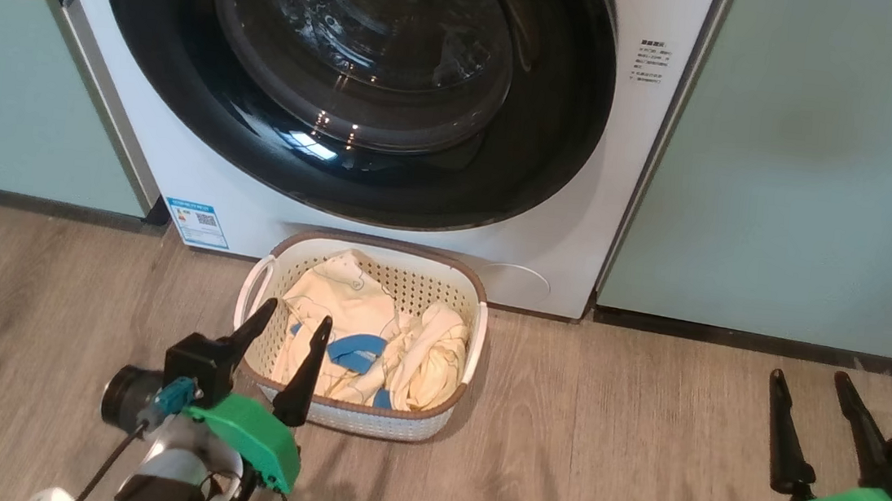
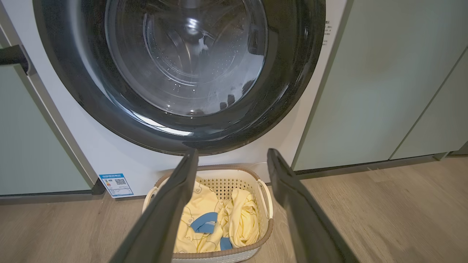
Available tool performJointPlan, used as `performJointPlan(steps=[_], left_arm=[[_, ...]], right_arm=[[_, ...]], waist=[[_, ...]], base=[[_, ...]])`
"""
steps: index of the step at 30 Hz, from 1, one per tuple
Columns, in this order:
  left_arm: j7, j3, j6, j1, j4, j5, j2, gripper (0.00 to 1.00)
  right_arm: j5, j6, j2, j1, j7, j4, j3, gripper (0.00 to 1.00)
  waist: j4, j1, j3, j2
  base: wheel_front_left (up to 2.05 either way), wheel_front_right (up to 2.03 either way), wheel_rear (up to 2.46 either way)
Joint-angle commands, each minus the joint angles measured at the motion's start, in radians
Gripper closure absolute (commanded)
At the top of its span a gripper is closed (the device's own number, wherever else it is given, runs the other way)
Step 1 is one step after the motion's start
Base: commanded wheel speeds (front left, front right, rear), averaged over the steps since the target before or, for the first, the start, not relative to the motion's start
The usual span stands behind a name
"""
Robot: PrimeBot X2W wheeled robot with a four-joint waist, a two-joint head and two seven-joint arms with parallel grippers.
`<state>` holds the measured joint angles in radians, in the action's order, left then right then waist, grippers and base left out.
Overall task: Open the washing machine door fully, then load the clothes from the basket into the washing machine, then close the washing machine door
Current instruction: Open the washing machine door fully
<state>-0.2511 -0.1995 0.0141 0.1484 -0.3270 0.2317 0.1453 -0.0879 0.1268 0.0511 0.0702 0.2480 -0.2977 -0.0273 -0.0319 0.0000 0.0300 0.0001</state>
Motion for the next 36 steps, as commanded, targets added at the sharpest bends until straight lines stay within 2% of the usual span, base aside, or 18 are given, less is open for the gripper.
performJointPlan(steps=[1,22,23,24,36], left_arm=[[-0.01,0.031,-0.003,0.052,0.029,0.006,0.022,0.0],[-0.011,0.03,-0.004,0.051,0.029,0.01,0.023,0.0],[-0.011,0.03,-0.004,0.051,0.03,0.01,0.023,0.0],[-0.011,0.031,-0.003,0.051,0.031,0.011,0.023,0.0],[-0.011,0.033,0.002,0.059,0.061,0.005,0.02,0.0]], right_arm=[[0.007,0.004,0.005,0.047,0.012,0.032,0.021,0.0],[-0.004,0.004,0.007,0.05,0.013,0.025,0.02,0.0],[-0.006,0.004,0.008,0.05,0.013,0.025,0.019,0.34],[-0.008,0.004,0.009,0.05,0.013,0.025,0.019,1.0],[-0.045,0.004,0.036,0.076,0.013,0.017,0.021,1.0]], waist=[[0.0,0.0,0.0,-0.0001],[0.001,0.0,-0.005,-0.0001],[0.002,0.0,-0.005,-0.0001],[0.002,0.0,-0.004,-0.0001],[0.009,0.0,0.037,-0.0001]], base=[[0.0,0.0,0.0],[0.0,0.0,0.0],[0.0,0.0,0.0],[0.0,0.0,0.0],[0.0,0.0,0.0]])
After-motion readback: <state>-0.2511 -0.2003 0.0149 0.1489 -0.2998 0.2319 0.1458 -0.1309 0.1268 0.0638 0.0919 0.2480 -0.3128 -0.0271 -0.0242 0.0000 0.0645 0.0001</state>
